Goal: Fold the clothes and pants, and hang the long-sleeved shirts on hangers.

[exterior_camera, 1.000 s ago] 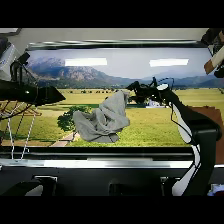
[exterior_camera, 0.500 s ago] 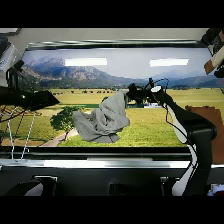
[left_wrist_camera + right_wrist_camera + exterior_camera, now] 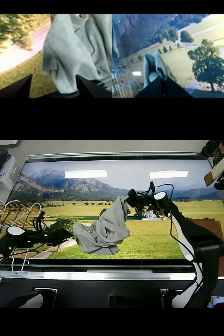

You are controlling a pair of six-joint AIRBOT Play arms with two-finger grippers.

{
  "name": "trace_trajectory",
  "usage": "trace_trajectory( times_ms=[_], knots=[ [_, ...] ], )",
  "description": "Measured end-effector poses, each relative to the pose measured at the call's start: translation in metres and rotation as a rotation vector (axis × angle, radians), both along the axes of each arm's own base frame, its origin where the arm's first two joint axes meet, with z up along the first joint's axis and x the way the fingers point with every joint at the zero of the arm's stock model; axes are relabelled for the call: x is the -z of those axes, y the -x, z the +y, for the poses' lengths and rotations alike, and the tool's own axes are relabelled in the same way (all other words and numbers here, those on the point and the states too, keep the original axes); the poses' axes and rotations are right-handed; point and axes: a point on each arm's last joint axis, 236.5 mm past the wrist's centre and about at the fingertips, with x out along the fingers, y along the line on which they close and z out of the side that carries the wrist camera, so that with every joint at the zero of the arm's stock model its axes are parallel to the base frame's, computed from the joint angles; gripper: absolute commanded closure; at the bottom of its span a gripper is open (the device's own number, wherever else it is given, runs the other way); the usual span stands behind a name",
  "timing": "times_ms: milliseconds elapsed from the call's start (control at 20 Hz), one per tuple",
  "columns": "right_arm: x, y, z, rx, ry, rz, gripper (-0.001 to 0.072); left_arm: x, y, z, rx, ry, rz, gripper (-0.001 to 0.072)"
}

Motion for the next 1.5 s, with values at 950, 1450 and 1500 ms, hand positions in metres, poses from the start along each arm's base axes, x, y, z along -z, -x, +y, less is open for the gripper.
trace_trajectory(
  times_ms=[950,1450,1500],
  knots=[
    [-0.163,0.038,-0.024,-0.104,0.082,-0.283,0.0679,-0.043,-0.075,-0.029,0.014,0.166,-0.269,0.0696],
    [-0.487,0.188,-0.108,0.102,0.252,-1.089,0.0680,-0.441,-0.082,0.080,-0.169,-0.336,-1.072,0.0696],
    [-0.520,0.218,-0.110,0.127,0.256,-1.178,0.0680,-0.477,-0.061,0.085,-0.213,-0.387,-1.138,0.0696]
  ],
)
